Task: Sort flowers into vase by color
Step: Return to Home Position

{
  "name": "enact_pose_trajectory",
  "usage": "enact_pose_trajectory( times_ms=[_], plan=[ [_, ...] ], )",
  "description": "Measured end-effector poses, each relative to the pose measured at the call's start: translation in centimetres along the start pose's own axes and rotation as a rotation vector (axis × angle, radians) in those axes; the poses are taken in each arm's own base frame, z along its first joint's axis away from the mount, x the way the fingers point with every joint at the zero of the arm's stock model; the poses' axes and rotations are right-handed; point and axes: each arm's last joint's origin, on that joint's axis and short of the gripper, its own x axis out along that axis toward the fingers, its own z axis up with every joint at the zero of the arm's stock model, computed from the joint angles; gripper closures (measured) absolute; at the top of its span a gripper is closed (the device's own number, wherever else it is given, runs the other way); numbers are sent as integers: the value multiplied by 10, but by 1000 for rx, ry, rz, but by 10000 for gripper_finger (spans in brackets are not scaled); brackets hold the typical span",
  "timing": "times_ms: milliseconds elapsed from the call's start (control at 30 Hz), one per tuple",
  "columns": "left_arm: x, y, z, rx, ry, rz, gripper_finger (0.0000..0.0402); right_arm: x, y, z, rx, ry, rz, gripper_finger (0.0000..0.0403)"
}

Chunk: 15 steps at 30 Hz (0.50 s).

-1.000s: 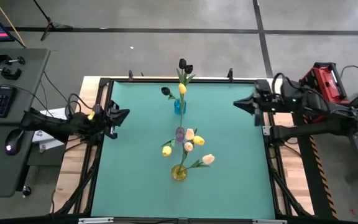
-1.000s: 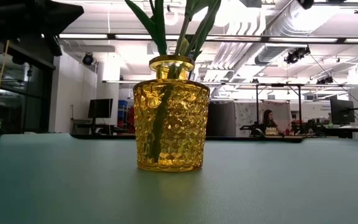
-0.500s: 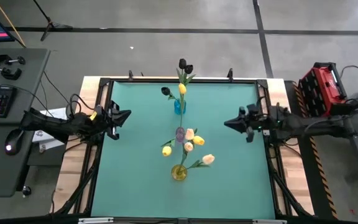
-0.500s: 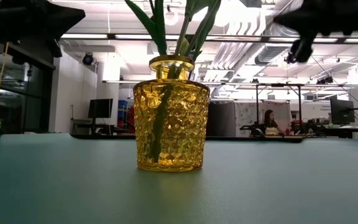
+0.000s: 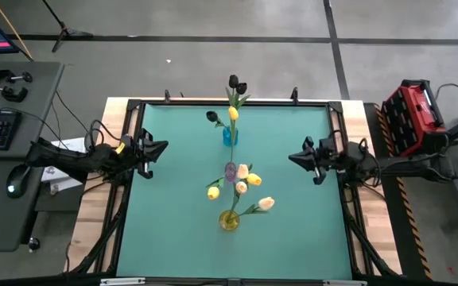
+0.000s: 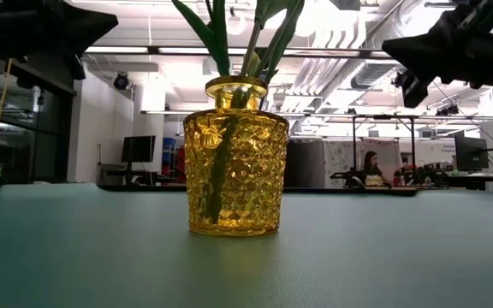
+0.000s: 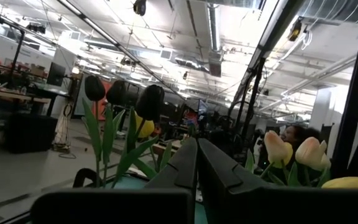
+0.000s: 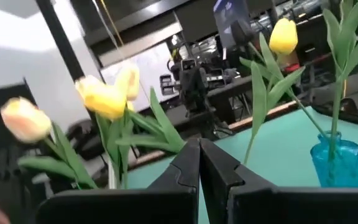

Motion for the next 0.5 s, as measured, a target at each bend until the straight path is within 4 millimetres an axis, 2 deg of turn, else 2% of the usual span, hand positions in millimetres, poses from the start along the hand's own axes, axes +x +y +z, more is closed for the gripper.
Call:
enact_pose_trajectory(
  times_ms=[500],
  plan=[
    [0,0,0,0,0,0,401,-6,-13,-30,20,308,-151,403]
  ],
)
